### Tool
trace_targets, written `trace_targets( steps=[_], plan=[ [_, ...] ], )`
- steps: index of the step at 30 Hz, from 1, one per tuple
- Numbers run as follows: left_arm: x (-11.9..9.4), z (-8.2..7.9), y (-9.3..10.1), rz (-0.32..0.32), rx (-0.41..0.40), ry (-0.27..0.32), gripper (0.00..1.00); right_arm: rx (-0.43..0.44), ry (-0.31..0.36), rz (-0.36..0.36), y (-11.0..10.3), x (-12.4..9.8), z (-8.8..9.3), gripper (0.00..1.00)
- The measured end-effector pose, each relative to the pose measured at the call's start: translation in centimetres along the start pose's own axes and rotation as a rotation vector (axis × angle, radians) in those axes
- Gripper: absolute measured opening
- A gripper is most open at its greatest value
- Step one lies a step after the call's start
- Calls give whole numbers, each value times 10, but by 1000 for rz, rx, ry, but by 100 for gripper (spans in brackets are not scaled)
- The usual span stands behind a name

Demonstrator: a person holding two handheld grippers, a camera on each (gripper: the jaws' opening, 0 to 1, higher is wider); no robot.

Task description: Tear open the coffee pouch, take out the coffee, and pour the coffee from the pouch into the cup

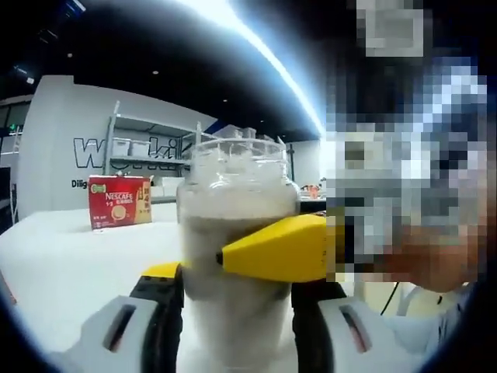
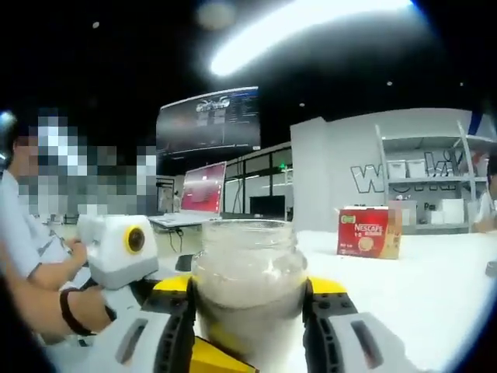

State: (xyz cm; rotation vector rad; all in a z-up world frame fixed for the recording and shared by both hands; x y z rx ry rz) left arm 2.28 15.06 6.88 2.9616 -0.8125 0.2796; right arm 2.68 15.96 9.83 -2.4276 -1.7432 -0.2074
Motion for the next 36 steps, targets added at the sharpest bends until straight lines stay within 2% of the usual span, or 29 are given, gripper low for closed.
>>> trace_targets(
  steps=[3, 4, 5, 8, 11, 13, 18, 22, 25, 27, 31, 36],
  plan=[
    [-4, -3, 1, 21, 0, 13, 57, -4, 6, 8, 8, 1, 0, 55],
    [-6, -5, -4, 25, -5, 21, 56, 7, 13, 6, 13, 2, -1, 56],
    [-9, -8, -5, 32, -11, 34, 56, 24, 34, -5, 3, -2, -6, 56],
    [-18, -20, -4, 48, -12, 66, 54, 32, 63, -5, 11, -4, -14, 62],
    [-25, -23, -6, 46, 7, 56, 56, 25, 66, -15, 9, -9, -16, 64],
    [-32, -21, -9, 43, 54, 28, 57, 18, 61, -23, 7, -15, -15, 65],
    [-52, -20, -10, 57, 108, 7, 56, 6, 75, -42, 0, -33, -11, 65],
    [-69, -15, -23, 13, 130, -4, 54, -11, 83, -34, 1, -40, -6, 64],
    [-74, -15, -40, -50, 94, 15, 51, -17, 67, -24, -2, -38, 2, 64],
    [-73, -17, -51, -93, 70, 39, 49, -20, 57, -29, -5, -34, 7, 63],
    [-65, -19, -57, -108, 76, 49, 49, -70, 39, -31, -9, -25, 12, 60],
    [-56, -20, -71, -143, 74, 59, 48, -91, 35, -32, -7, -18, 12, 59]
  ],
)
Point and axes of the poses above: the point that each gripper's makers call its tool centre point, and the gripper's own axes: x roughly forward along the fingers, y roughly to its right, z roughly out of its underside, the point moved 1 cm from there along -x, roughly backward along the fingers, and after that the axes turned 11 degrees about y, right-handed, at the moved point
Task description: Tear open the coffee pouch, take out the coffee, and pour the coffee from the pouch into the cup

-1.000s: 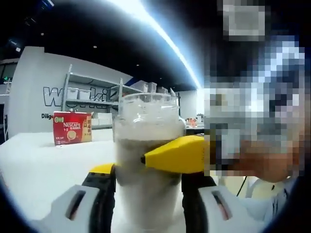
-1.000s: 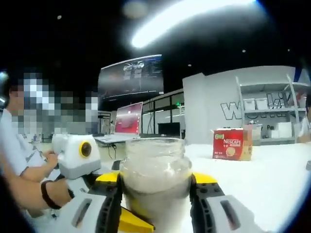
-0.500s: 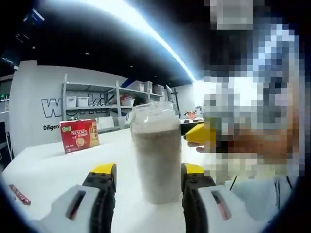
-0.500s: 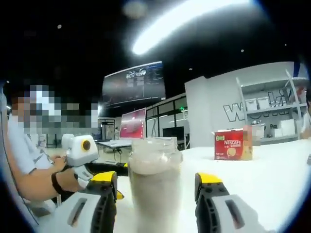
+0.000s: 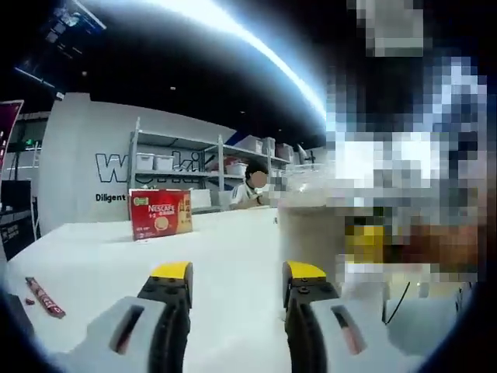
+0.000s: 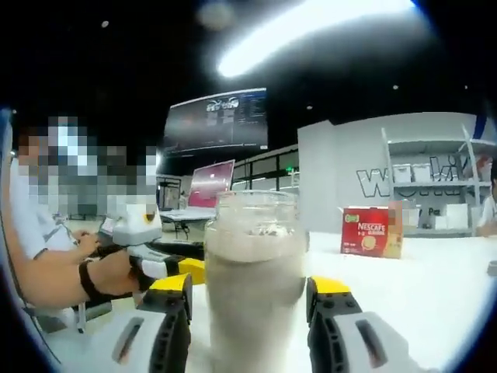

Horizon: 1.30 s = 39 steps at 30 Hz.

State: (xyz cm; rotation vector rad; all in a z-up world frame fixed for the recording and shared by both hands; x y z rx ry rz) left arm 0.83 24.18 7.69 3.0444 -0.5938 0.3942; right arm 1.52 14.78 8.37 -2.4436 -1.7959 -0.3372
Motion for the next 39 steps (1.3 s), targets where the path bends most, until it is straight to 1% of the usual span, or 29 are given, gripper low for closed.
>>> trace_targets(
  steps=[3, 5, 9, 13, 15, 18, 21, 27, 33, 39],
  plan=[
    [6, 3, -6, -17, -1, -2, 48, -3, 5, 3, 2, 2, -1, 59],
    [9, 8, -11, -32, 25, -21, 47, 3, 12, 5, 3, 4, -3, 59],
    [15, 12, -18, -32, 22, -32, 47, 7, 26, 4, 3, 10, -8, 59],
    [16, 15, -26, -42, 10, -40, 46, 2, 22, -2, 2, 16, -9, 59],
    [17, 18, -26, -41, -1, -51, 45, 7, 28, -2, 2, 17, -9, 59],
    [18, 27, -24, -18, 4, -79, 44, 21, 45, 8, 3, 17, -11, 59],
    [18, 26, -24, -5, 1, -69, 42, 39, 54, 14, 6, 16, -9, 60],
    [18, 28, -31, -19, -1, -70, 39, 46, 52, -4, 5, 17, -8, 58],
    [20, 26, -36, -18, 7, -57, 35, 31, 40, -20, 5, 19, -8, 58],
    [20, 28, -37, -12, -1, -66, 34, 29, 34, -40, 5, 19, -7, 57]
  ],
)
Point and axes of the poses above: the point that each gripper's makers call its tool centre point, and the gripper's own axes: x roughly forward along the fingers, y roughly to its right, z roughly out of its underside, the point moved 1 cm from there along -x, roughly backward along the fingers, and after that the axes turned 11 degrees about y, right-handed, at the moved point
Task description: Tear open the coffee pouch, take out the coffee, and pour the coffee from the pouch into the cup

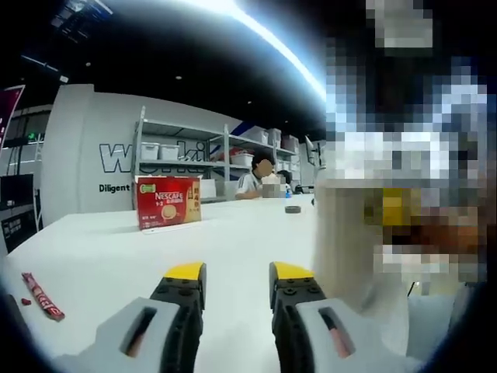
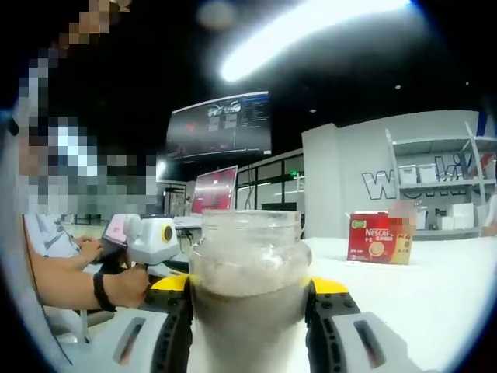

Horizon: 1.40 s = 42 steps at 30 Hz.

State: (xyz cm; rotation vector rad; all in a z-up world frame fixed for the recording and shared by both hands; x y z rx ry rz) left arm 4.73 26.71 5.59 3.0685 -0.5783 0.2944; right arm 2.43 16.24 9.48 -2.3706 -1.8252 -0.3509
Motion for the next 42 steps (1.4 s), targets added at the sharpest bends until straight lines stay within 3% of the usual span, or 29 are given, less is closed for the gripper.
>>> trace_targets(
  steps=[12, 28, 34, 42],
  plan=[
    [-1, 2, -1, -11, 1, -12, 34, 8, -16, -35, 1, 0, 1, 56],
    [-1, 1, -1, -19, 2, -11, 34, 9, -26, -19, 8, -8, -3, 55],
    [-1, 0, -1, -24, 7, -8, 34, 7, -22, -3, 26, -13, -5, 55],
    [-1, -2, -2, -27, 3, 1, 34, -12, -27, 80, 60, -30, -8, 55]
  ],
)
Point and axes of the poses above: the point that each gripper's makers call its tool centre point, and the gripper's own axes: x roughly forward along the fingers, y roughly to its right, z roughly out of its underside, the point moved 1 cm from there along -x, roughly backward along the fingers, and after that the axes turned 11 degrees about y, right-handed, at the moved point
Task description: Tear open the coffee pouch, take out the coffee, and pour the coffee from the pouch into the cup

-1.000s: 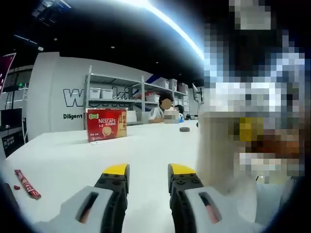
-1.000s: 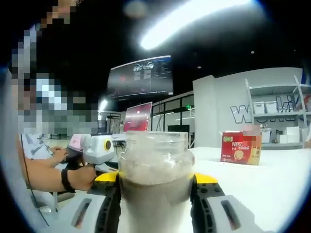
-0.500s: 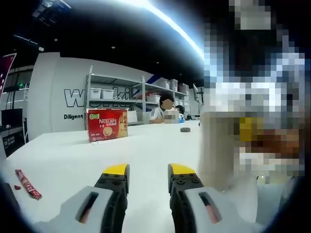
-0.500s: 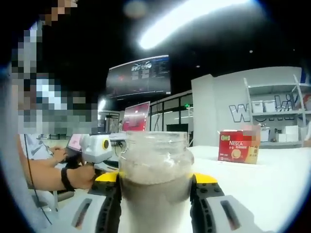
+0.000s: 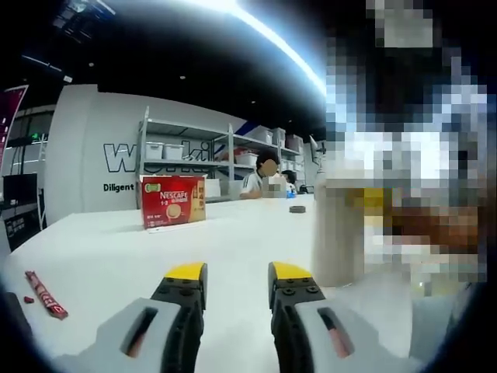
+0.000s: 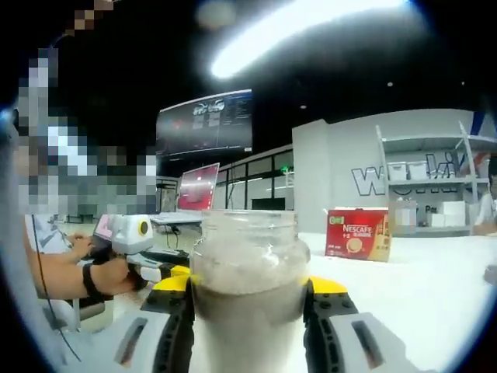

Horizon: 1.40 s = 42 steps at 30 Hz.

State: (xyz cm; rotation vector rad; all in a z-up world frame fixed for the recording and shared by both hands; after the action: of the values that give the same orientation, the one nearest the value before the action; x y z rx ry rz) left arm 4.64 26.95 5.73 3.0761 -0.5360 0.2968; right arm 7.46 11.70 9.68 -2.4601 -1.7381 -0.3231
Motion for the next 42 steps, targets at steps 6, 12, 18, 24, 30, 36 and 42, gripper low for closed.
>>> trace_targets(
  steps=[6, 12, 18, 24, 30, 36, 42],
  plan=[
    [1, 2, 1, 7, 1, -9, 33, -13, -7, 49, 22, -6, -1, 55],
    [0, 1, 1, 8, 2, -3, 33, -25, -16, 106, 55, -19, -3, 55],
    [0, 2, 0, 3, -3, -4, 33, -40, -18, 176, 85, -35, -5, 55],
    [-1, 3, 0, 2, 2, -8, 32, -57, -24, 247, 132, -58, -6, 55],
    [-2, 4, 0, -1, 4, -13, 32, -70, -48, 327, 185, -85, -9, 54],
    [-2, 3, 2, 6, -12, -11, 34, -79, -46, 394, 242, -117, -12, 54],
    [-3, 4, 3, 7, -15, -16, 34, -95, -44, 454, 281, -138, -17, 54]
  ],
)
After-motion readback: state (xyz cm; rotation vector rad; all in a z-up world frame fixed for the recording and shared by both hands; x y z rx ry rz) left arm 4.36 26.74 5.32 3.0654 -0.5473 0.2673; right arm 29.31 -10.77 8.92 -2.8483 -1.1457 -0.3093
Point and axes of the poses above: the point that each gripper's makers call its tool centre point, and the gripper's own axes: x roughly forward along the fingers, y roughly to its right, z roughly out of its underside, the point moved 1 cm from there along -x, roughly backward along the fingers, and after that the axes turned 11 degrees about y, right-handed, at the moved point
